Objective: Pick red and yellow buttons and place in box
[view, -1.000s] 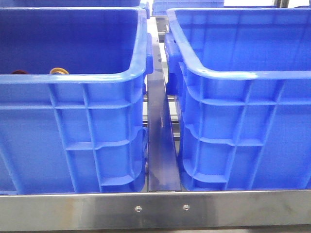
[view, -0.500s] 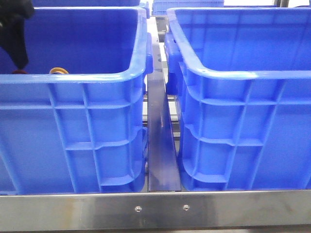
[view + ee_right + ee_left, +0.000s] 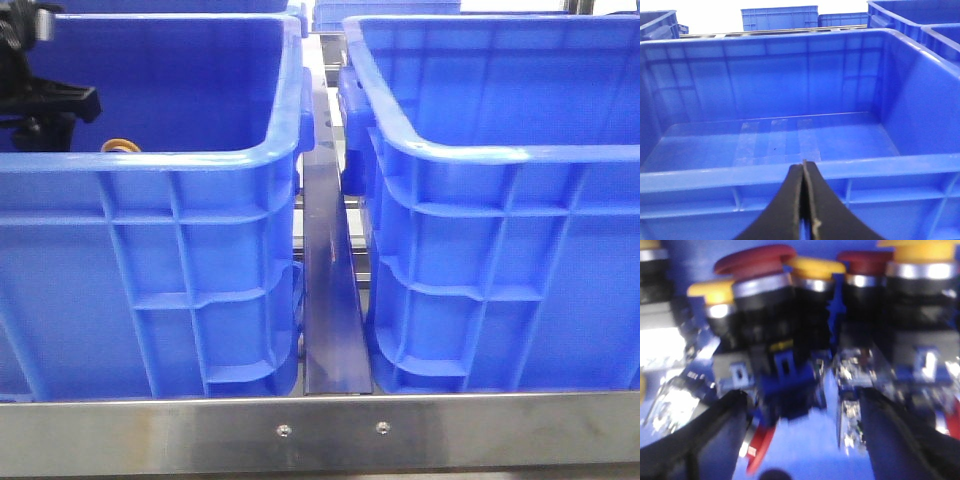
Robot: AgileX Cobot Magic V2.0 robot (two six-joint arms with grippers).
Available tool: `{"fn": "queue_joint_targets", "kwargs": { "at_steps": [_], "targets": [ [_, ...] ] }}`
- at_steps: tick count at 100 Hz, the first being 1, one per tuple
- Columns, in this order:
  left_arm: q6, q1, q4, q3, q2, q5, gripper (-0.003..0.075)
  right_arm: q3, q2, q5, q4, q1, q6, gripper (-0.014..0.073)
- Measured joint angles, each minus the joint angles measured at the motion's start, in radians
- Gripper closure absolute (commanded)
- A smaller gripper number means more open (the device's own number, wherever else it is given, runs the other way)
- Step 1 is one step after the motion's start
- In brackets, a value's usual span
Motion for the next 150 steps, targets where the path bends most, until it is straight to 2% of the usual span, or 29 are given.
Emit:
{"fn": "queue_joint_targets", "kwargs": {
  "at_steps": [13, 29, 38, 45, 67, 90, 114, 134, 150],
  "targets": [
    [-0.002, 0.016, 0.0, 0.0, 0.009, -0.044, 0.0316, 0.0, 0.0, 0.0, 0.0, 0.0, 0.0, 0.0696],
    [-0.002, 0.023, 0.004, 0.0, 0.01, -0.072, 0.0502, 0.0, 0.0, 0.0, 0.0, 0.0, 0.0, 0.0696],
    [-0.002, 0.023, 0.006, -0.002, 0.01, -0.08, 0.0577, 0.0, 0.0, 0.0, 0.0, 0.0, 0.0, 0.0696],
    [-0.002, 0.023, 0.008, -0.004, 0.01, -0.082, 0.0602, 0.0, 0.0, 0.0, 0.0, 0.0, 0.0, 0.0696],
    [-0.002, 0.023, 0.0, 0.001, -0.006, -0.108, 0.0606, 0.0, 0.0, 0.0, 0.0, 0.0, 0.0, 0.0696],
    [-0.002, -0.006, -0.009, 0.134, -0.182, -0.291, 0.0606, 0.0, 0.0, 0.0, 0.0, 0.0, 0.0, 0.0696],
    [-0.002, -0.112, -0.018, 0.337, -0.415, -0.506, 0.0606, 0.0, 0.0, 0.0, 0.0, 0.0, 0.0, 0.0696],
    [-0.002, -0.213, -0.031, 0.447, -0.56, -0.576, 0.0606, 0.0, 0.0, 0.0, 0.0, 0.0, 0.0, 0.0696],
    [-0.002, -0.309, -0.044, 0.472, -0.61, -0.591, 0.0606, 0.0, 0.0, 0.0, 0.0, 0.0, 0.0, 0.0696]
  ]
}}
